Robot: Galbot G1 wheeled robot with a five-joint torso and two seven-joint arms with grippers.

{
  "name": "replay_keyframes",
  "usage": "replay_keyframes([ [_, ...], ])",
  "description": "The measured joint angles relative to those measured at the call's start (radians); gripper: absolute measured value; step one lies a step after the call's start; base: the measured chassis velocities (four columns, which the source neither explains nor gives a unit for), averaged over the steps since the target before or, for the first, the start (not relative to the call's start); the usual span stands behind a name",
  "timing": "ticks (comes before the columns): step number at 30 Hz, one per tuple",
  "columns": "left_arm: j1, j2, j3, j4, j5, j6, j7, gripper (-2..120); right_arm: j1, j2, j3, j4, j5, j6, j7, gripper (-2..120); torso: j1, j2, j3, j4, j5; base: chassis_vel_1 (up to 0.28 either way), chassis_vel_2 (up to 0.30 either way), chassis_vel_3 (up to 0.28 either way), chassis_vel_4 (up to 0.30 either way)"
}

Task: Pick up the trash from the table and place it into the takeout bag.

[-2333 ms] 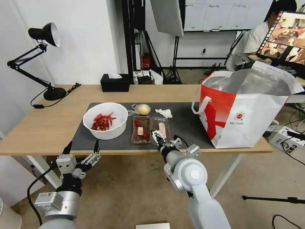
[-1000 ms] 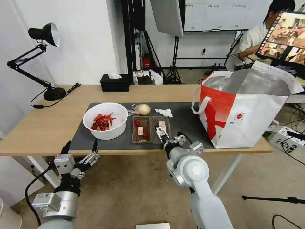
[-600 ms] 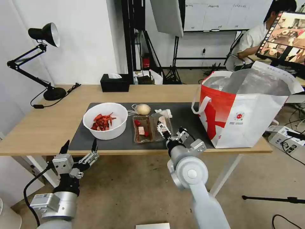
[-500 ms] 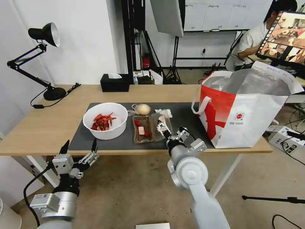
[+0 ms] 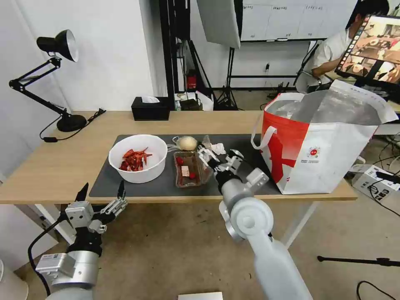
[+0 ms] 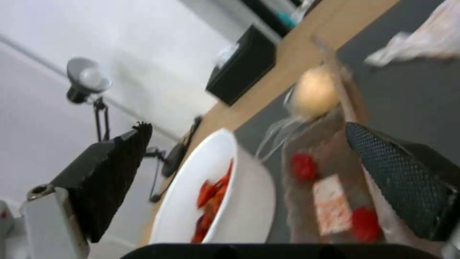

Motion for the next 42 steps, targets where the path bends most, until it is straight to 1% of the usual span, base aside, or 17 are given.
replay_keyframes([
  [3,-0.008,0.001,-0.008,0.010,-0.008,0.000,-0.001,100,0.062,0.039,-0.039,-0.066,0.047,-0.017,0.032,100,0.000,0.000,0.000,0.0002,-0.0001,0.000,0.000,0.000,0.000],
  [4,-0.008,0.001,-0.008,0.010,-0.008,0.000,-0.001,100,0.062,0.039,-0.039,-0.066,0.047,-0.017,0.032,100,0.000,0.000,0.000,0.0002,-0.0001,0.000,0.000,0.000,0.000],
  [7,-0.013,0.005,-0.013,0.014,-0.020,0.000,-0.002,100,0.107,0.078,-0.053,-0.119,0.064,-0.020,0.056,100,0.000,0.000,0.000,0.0002,-0.0001,0.000,0.000,0.000,0.000],
  [10,-0.014,0.012,-0.020,0.016,-0.029,0.000,-0.002,100,0.114,0.085,-0.059,-0.127,0.064,-0.020,0.059,100,0.000,0.000,0.000,0.0002,-0.0001,0.000,0.000,0.000,0.000],
  [24,-0.029,0.031,-0.029,0.023,-0.051,0.000,-0.002,100,0.120,0.086,-0.064,-0.151,0.067,-0.021,0.058,100,0.000,0.000,0.000,0.0001,0.0000,0.000,0.000,0.000,0.000],
  [27,-0.036,0.033,-0.030,0.025,-0.054,0.000,-0.002,100,0.122,0.084,-0.063,-0.149,0.067,-0.021,0.049,100,0.000,0.000,0.000,0.0001,0.0000,0.000,0.000,0.000,0.000],
  [31,-0.039,0.035,-0.029,0.027,-0.056,-0.001,-0.002,100,0.139,0.068,-0.071,-0.152,0.020,-0.020,0.011,100,0.000,0.000,0.000,0.0001,0.0001,0.000,0.000,0.000,0.000],
  [32,-0.039,0.035,-0.029,0.028,-0.057,-0.001,-0.003,100,0.155,0.051,-0.082,-0.161,-0.029,-0.020,-0.015,100,0.000,0.000,0.000,0.0000,0.0001,0.000,0.000,0.000,0.000],
  [33,-0.040,0.036,-0.030,0.028,-0.059,-0.001,-0.003,100,0.182,0.021,-0.101,-0.185,-0.121,-0.019,-0.059,100,0.000,0.000,0.000,0.0001,0.0001,0.000,0.000,0.000,0.000],
  [34,-0.040,0.037,-0.032,0.028,-0.064,-0.001,-0.003,100,0.233,-0.033,-0.133,-0.231,-0.283,-0.017,-0.143,100,0.000,0.000,0.000,0.0003,0.0002,0.000,0.000,0.000,0.000],
  [35,-0.040,0.037,-0.032,0.028,-0.064,-0.001,-0.003,100,0.233,-0.033,-0.133,-0.231,-0.283,-0.017,-0.143,100,0.000,0.000,0.000,0.0003,0.0002,0.000,0.000,0.000,0.000],
  [36,-0.040,0.037,-0.033,0.028,-0.066,-0.001,-0.004,100,0.266,-0.065,-0.151,-0.257,-0.360,-0.016,-0.193,99,0.000,0.000,0.000,-0.0001,0.0005,0.000,0.000,0.000,0.000],
  [37,-0.041,0.037,-0.034,0.029,-0.068,-0.001,-0.004,100,0.332,-0.123,-0.186,-0.305,-0.438,-0.016,-0.263,99,0.000,0.000,0.000,-0.0003,0.0004,0.000,0.000,0.000,0.000],
  [38,-0.043,0.036,-0.034,0.029,-0.070,-0.002,-0.004,100,0.387,-0.164,-0.220,-0.344,-0.450,-0.019,-0.310,96,0.000,0.000,0.000,0.0000,0.0003,0.000,0.000,0.000,0.000],
  [39,-0.043,0.036,-0.034,0.029,-0.070,-0.002,-0.004,100,0.387,-0.164,-0.220,-0.344,-0.450,-0.019,-0.310,96,0.000,0.000,0.000,0.0000,0.0003,0.000,0.000,0.000,0.000],
  [42,-0.047,0.037,-0.030,0.032,-0.074,-0.001,-0.004,100,0.486,-0.234,-0.287,-0.430,-0.456,-0.020,-0.435,82,0.000,0.000,0.000,0.0001,0.0001,0.000,0.000,0.000,0.000],
])
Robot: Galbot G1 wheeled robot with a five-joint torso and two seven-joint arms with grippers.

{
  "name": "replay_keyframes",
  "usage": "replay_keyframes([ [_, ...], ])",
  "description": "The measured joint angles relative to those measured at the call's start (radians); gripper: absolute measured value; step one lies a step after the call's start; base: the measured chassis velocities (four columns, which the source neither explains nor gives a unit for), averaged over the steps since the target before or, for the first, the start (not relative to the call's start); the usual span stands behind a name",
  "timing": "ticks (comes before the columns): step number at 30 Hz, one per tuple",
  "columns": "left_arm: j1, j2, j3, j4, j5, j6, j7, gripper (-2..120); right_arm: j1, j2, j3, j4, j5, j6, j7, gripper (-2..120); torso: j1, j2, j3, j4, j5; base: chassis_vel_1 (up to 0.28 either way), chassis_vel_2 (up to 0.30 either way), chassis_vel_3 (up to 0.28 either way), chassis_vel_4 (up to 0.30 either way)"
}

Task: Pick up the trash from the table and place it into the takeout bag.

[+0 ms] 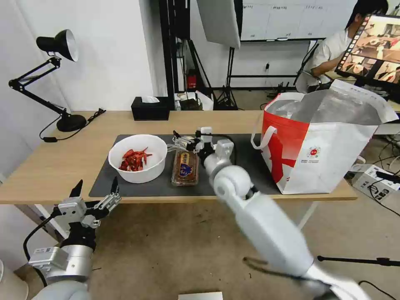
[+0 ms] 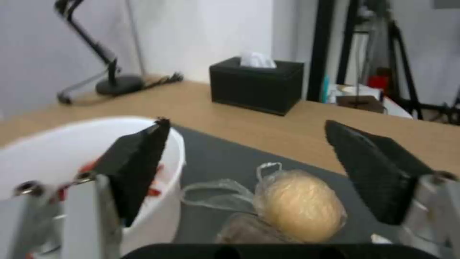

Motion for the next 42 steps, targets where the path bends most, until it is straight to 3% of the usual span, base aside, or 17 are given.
replay_keyframes([
  [1,0.000,0.000,0.000,0.000,0.000,0.000,0.000,100,0.000,0.000,0.000,0.000,0.000,0.000,0.000,82,0.000,0.000,0.000,0.0000,0.0000,0.000,0.000,0.000,0.000],
  [8,-0.011,0.018,0.001,0.005,-0.012,0.001,0.003,100,0.120,-0.056,-0.100,-0.185,-0.026,0.053,-0.297,51,0.000,0.000,0.000,0.0001,0.0001,0.000,0.000,0.000,0.000],
  [12,-0.017,0.018,0.007,0.011,-0.018,0.003,0.005,100,0.144,-0.058,-0.120,-0.251,-0.061,0.073,-0.379,39,0.000,0.000,0.000,0.0000,0.0000,0.000,0.000,0.000,0.000],
  [14,-0.017,0.018,0.007,0.012,-0.019,0.003,0.005,100,0.144,-0.058,-0.120,-0.252,-0.061,0.073,-0.380,37,0.000,0.000,0.000,0.0000,0.0000,0.000,0.000,0.000,0.000],
  [16,-0.022,0.019,0.018,0.015,-0.027,0.007,0.007,100,0.150,-0.052,-0.129,-0.283,-0.062,0.073,-0.403,24,0.000,0.000,0.000,0.0000,0.0000,0.000,0.000,0.000,0.000],
  [23,-0.023,0.041,0.022,0.018,-0.036,0.009,0.013,100,0.160,-0.041,-0.142,-0.302,-0.052,0.040,-0.390,0,0.000,0.000,0.000,0.0000,-0.0001,0.000,0.000,0.000,0.000],
  [42,-0.019,0.064,0.037,0.008,-0.114,0.031,0.037,100,0.152,-0.046,-0.155,-0.301,-0.016,-0.012,-0.374,0,0.000,0.000,0.000,0.0000,-0.0001,0.000,0.000,0.000,0.000],
])
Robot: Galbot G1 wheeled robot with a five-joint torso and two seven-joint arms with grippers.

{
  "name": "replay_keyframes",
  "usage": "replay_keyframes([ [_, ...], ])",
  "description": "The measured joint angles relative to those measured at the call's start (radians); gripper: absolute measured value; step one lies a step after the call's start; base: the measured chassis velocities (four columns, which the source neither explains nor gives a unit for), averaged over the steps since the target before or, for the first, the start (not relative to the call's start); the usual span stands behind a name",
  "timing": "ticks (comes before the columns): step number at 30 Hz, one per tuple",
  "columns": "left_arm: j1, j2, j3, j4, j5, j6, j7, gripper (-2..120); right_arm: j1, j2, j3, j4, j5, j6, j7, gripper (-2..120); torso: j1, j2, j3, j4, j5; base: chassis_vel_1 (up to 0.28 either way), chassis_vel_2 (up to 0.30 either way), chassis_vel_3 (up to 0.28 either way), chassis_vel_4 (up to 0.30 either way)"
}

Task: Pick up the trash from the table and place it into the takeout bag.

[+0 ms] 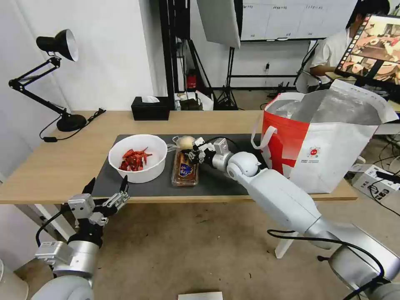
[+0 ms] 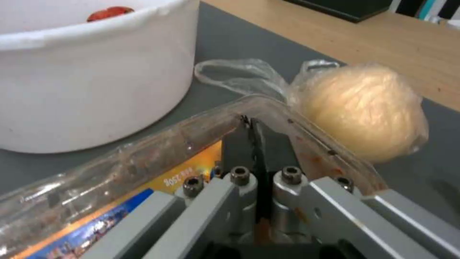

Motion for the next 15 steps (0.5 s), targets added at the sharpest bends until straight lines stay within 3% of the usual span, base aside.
replay_keyframes([
  [15,-0.049,0.078,0.029,0.015,-0.119,0.045,0.010,100,-0.004,-0.008,-0.004,0.016,-0.005,-0.044,0.019,0,0.000,0.000,0.000,0.0001,0.0000,0.000,0.000,0.000,0.000],
])
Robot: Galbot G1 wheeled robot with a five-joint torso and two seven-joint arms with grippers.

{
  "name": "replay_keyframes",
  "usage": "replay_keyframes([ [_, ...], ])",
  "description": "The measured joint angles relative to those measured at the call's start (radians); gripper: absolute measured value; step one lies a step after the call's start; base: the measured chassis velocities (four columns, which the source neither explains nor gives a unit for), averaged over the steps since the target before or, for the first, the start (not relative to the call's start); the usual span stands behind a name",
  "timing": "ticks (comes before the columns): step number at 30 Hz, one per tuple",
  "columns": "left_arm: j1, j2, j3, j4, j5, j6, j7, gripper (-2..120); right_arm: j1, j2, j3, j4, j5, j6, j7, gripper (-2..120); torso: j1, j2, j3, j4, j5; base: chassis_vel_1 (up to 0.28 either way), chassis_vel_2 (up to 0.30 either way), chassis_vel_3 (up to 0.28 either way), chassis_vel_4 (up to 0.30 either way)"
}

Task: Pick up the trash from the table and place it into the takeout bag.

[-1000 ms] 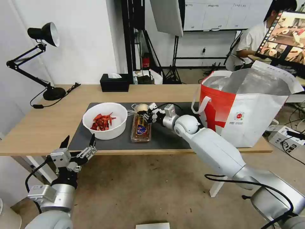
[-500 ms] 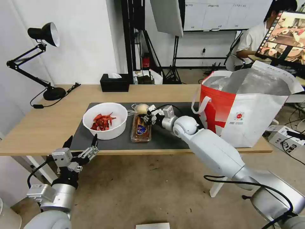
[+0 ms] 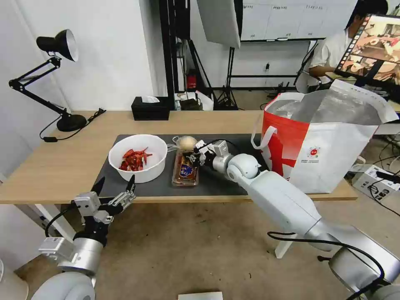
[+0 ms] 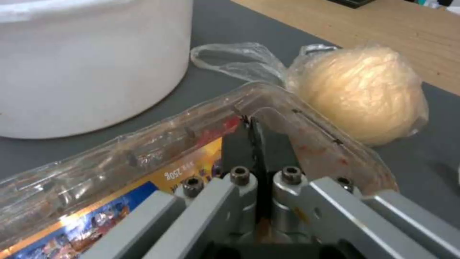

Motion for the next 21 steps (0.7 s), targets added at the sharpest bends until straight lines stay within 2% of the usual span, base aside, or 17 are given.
replay_keyframes([
  [3,-0.025,0.036,0.016,0.007,-0.061,0.022,-0.004,100,0.000,-0.011,-0.001,0.007,0.000,-0.001,-0.005,0,0.000,0.000,0.000,0.0000,0.0000,0.000,0.000,0.000,0.000],
  [5,-0.053,0.078,0.035,0.014,-0.145,0.053,-0.008,100,-0.001,-0.028,-0.002,0.018,0.001,-0.003,-0.012,0,0.000,0.000,0.000,0.0000,-0.0001,0.000,0.000,0.000,0.000],
  [7,-0.059,0.087,0.039,0.015,-0.163,0.061,-0.009,100,-0.001,-0.032,-0.003,0.022,0.002,-0.004,-0.013,0,0.000,0.000,0.000,-0.0002,0.0000,0.000,0.000,0.000,0.000],
  [9,-0.099,0.137,0.066,0.017,-0.311,0.130,-0.037,100,-0.001,-0.051,-0.005,0.041,0.009,-0.006,-0.018,0,0.000,0.000,0.000,-0.0001,0.0000,0.000,0.000,0.000,0.000],
  [10,-0.110,0.147,0.073,0.017,-0.346,0.149,-0.047,100,-0.001,-0.056,-0.006,0.047,0.013,-0.006,-0.019,0,0.000,0.000,0.000,-0.0001,-0.0001,0.000,0.000,0.000,0.000],
  [11,-0.110,0.147,0.073,0.017,-0.346,0.149,-0.047,100,-0.001,-0.056,-0.006,0.047,0.013,-0.006,-0.019,0,0.000,0.000,0.000,-0.0001,-0.0001,0.000,0.000,0.000,0.000],
  [14,-0.151,0.175,0.096,0.020,-0.468,0.200,-0.077,100,-0.001,-0.069,-0.008,0.058,0.024,-0.007,-0.023,0,0.000,0.000,0.000,-0.0001,0.0000,0.000,0.000,0.000,0.000],
  [15,-0.151,0.175,0.096,0.020,-0.468,0.200,-0.077,100,-0.001,-0.069,-0.008,0.058,0.024,-0.007,-0.023,0,0.000,0.000,0.000,-0.0001,0.0000,0.000,0.000,0.000,0.000],
  [16,-0.173,0.188,0.112,0.025,-0.524,0.224,-0.093,100,-0.001,-0.075,-0.009,0.064,0.028,-0.007,-0.025,0,0.000,0.000,0.000,-0.0001,0.0000,0.000,0.000,0.000,0.000],
  [19,-0.203,0.200,0.133,0.036,-0.578,0.247,-0.123,100,0.000,-0.082,-0.012,0.069,0.031,-0.007,-0.029,0,0.000,0.000,0.000,-0.0002,0.0000,0.000,0.000,0.000,0.000],
  [21,-0.254,0.219,0.167,0.073,-0.649,0.274,-0.169,100,0.000,-0.092,-0.018,0.076,0.036,-0.007,-0.036,0,0.000,0.000,0.000,-0.0003,0.0000,0.000,0.000,0.000,0.000],
])
